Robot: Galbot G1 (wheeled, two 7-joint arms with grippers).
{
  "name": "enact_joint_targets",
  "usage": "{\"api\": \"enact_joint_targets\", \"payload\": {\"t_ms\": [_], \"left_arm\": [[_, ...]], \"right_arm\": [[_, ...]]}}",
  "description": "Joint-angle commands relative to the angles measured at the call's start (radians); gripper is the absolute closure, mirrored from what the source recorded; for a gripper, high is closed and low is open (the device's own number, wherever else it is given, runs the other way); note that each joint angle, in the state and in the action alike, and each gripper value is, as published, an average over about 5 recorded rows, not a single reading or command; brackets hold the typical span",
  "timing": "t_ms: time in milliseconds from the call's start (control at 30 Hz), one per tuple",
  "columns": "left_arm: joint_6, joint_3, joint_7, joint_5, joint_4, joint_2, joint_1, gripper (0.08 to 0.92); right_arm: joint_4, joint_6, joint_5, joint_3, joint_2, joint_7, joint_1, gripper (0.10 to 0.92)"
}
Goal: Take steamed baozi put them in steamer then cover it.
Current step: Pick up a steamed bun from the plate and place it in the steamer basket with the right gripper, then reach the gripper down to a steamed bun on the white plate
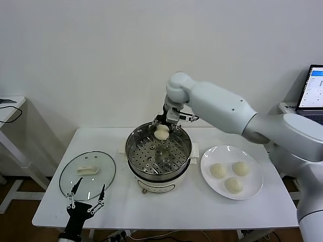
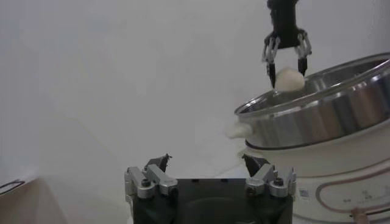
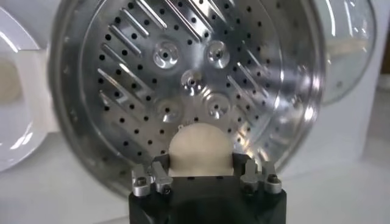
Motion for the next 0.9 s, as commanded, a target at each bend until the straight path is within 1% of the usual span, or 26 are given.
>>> {"api": "enact_joint_targets", "payload": {"t_ms": [33,333,400,467,567,633,700,767,833,900], "left_arm": [[-0.001,-0.001,0.0,0.0,0.001,-0.001,0.0,0.177],[-0.009,-0.007,-0.002,-0.001,0.006,0.0,-0.003,0.177],[-0.01,-0.009,-0.003,-0.001,0.004,0.0,-0.003,0.177],[-0.01,-0.011,-0.003,-0.002,0.003,0.0,-0.003,0.177],[-0.011,-0.013,-0.003,-0.002,0.003,0.001,-0.003,0.177],[-0.011,-0.013,-0.003,-0.002,0.004,0.001,-0.004,0.177],[-0.011,-0.012,-0.003,-0.002,0.004,0.001,-0.005,0.177],[-0.011,-0.011,-0.003,-0.001,0.003,0.0,-0.007,0.177],[-0.01,-0.011,-0.003,-0.001,0.002,0.0,-0.008,0.177],[-0.007,-0.011,-0.004,0.0,0.002,0.001,-0.01,0.177]], "right_arm": [[-0.079,0.039,-0.099,0.004,0.065,0.023,-0.051,0.355],[-0.134,0.038,-0.135,0.014,0.108,0.041,-0.077,0.346],[-0.134,0.038,-0.136,0.015,0.111,0.042,-0.076,0.321],[-0.12,0.037,-0.13,0.016,0.105,0.038,-0.07,0.276],[-0.076,0.025,-0.088,0.015,0.077,0.019,-0.046,0.22],[-0.04,0.006,-0.034,0.013,0.045,-0.002,-0.021,0.208],[0.007,-0.04,0.055,0.014,0.0,-0.041,0.007,0.204],[0.072,-0.148,0.186,0.013,-0.069,-0.098,0.044,0.203],[0.142,-0.29,0.331,-0.002,-0.151,-0.141,0.093,0.203],[0.195,-0.435,0.458,-0.038,-0.237,-0.151,0.153,0.203]]}}
